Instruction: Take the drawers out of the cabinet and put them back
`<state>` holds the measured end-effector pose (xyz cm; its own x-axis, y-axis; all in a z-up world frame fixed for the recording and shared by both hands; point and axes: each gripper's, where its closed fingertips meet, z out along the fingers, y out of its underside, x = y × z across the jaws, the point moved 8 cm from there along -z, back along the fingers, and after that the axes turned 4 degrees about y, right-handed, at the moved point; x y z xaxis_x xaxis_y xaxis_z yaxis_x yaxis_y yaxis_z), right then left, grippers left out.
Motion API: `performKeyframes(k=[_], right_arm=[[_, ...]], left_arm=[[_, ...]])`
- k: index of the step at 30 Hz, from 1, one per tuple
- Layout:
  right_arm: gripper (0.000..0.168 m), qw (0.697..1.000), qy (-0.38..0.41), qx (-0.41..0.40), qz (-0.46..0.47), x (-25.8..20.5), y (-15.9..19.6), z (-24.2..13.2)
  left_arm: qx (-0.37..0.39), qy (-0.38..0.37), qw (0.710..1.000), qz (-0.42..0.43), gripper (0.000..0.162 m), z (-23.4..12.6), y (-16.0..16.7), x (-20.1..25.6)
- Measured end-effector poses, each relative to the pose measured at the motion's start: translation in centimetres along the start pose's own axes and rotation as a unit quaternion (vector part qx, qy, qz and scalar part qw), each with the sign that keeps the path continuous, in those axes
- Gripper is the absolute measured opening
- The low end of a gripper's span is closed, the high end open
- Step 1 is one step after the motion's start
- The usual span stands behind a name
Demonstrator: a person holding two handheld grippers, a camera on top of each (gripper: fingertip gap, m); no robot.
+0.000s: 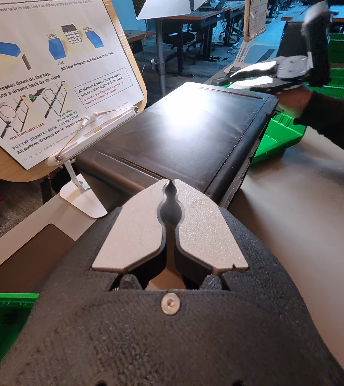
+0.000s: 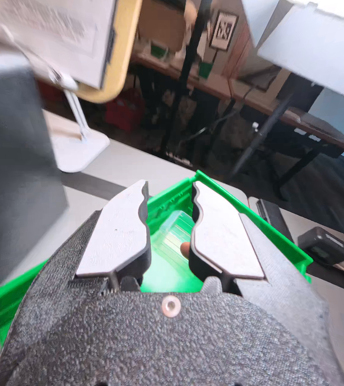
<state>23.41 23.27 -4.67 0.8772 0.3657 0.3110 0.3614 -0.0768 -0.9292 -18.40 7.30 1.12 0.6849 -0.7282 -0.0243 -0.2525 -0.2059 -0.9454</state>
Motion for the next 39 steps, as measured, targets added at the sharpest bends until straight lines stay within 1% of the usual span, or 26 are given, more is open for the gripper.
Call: performKeyframes(k=[1, 5, 8, 11, 13, 15, 18, 20, 23, 25, 28, 34, 39], right_arm=[[0.038, 0.999, -0.005, 0.028, 0.023, -0.6, -0.8, -1.4], [0.037, 0.992, -0.032, 0.097, 0.070, -4.2, -2.2, -7.4], [0.035, 0.987, -0.069, 0.107, 0.096, -8.7, -1.3, -11.1], [0.040, 0.982, -0.155, 0.066, 0.085, -14.1, 0.7, -13.7], [0.040, 0.978, -0.193, 0.051, 0.055, -17.0, 1.8, -15.4], [0.040, 0.971, -0.237, 0.019, 0.033, -19.6, 2.5, -17.1], [0.037, 0.960, -0.279, -0.016, 0.023, -22.7, 3.0, -19.7], [0.037, 0.957, -0.288, -0.026, 0.011, -24.5, 3.5, -21.0], [0.038, 0.963, -0.265, -0.045, -0.018, -26.7, 4.7, -21.5], [0.038, 0.964, -0.263, -0.047, -0.005, -28.0, 5.0, -21.3], [0.038, 0.967, -0.253, -0.031, 0.011, -29.8, 4.3, -20.7], [0.036, 0.974, -0.224, 0.015, 0.013, -33.1, 2.7, -19.7], [0.036, 0.974, -0.225, 0.012, -0.005, -34.4, 3.2, -19.9]], left_arm=[[0.002, 0.003, 1.000, -0.004, 0.001, 0.0, 0.0, 0.0], [0.006, -0.001, 1.000, -0.004, 0.000, 0.0, 0.1, 0.0], [0.014, 0.004, 1.000, -0.016, 0.000, 0.0, 0.2, -0.1], [0.017, 0.003, 1.000, -0.023, 0.000, -0.1, 0.2, -0.1], [0.005, -0.010, 1.000, -0.009, 0.000, -0.1, 0.1, 0.1], [-0.008, -0.028, 1.000, 0.008, 0.000, -0.1, -0.1, 0.4], [-0.012, -0.037, 0.999, 0.014, 0.000, -0.1, -0.1, 0.6], [-0.013, -0.033, 0.999, 0.013, 0.000, -0.1, -0.1, 0.6], [-0.017, -0.027, 0.999, 0.014, 0.000, -0.1, -0.2, 0.5], [-0.017, -0.025, 0.999, 0.016, 0.001, 0.0, -0.2, 0.5], [-0.018, -0.025, 0.999, 0.018, 0.000, 0.0, -0.2, 0.5], [-0.025, -0.033, 0.999, 0.035, 0.000, 0.0, -0.3, 0.7], [-0.020, -0.026, 0.999, 0.029, 0.000, 0.0, -0.2, 0.6]])
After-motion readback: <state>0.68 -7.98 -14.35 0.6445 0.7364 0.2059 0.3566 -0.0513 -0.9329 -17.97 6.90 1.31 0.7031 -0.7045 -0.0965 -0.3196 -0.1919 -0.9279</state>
